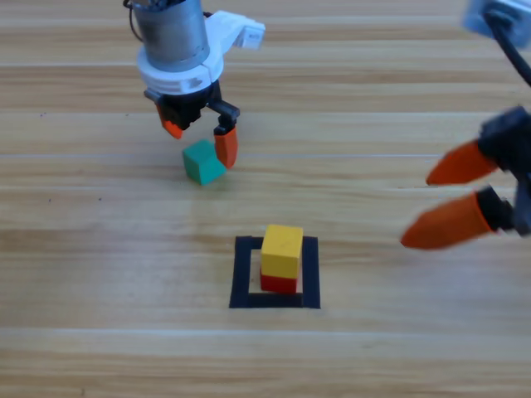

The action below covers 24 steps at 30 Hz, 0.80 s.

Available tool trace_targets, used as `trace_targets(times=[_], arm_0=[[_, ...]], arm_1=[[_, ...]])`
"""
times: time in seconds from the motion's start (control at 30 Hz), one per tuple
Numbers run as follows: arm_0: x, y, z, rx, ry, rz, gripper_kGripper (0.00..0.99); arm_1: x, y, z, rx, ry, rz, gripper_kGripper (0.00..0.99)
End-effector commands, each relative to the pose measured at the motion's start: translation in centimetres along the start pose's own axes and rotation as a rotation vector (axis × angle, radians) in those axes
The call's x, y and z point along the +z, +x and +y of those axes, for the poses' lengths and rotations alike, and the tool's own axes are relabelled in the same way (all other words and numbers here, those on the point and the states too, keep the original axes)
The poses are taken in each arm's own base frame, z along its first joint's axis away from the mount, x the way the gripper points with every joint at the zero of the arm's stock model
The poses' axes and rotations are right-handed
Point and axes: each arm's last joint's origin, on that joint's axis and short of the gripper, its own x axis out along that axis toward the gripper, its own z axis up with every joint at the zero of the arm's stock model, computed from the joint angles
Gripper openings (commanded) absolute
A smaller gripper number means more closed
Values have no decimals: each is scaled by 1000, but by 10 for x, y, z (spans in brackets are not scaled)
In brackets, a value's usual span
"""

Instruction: Stack the blocks in the rectangular block: red at the bottom, yellow in the middle, green on top

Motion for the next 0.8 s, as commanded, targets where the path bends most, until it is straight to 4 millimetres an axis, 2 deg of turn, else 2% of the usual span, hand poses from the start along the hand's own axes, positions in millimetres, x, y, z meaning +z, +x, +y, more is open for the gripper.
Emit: trace_targets(times=[0.03, 0.13, 0.33, 0.6, 0.8], arm_0=[[13, 37, -3, 23, 6, 41, 986], [17, 44, 1, 29, -4, 39, 989], [20, 63, 17, 33, -17, 63, 990], [21, 66, 32, 34, -40, 60, 990], [21, 77, 34, 32, -41, 78, 990]], arm_1=[[-15, -49, 19, -111, -135, -126, 990], [-20, -48, 19, -109, -143, -122, 989], [-22, -34, 13, -90, -139, -89, 989], [-23, -23, 8, -77, -133, -72, 990], [-23, -18, 6, -61, -132, -63, 989]])
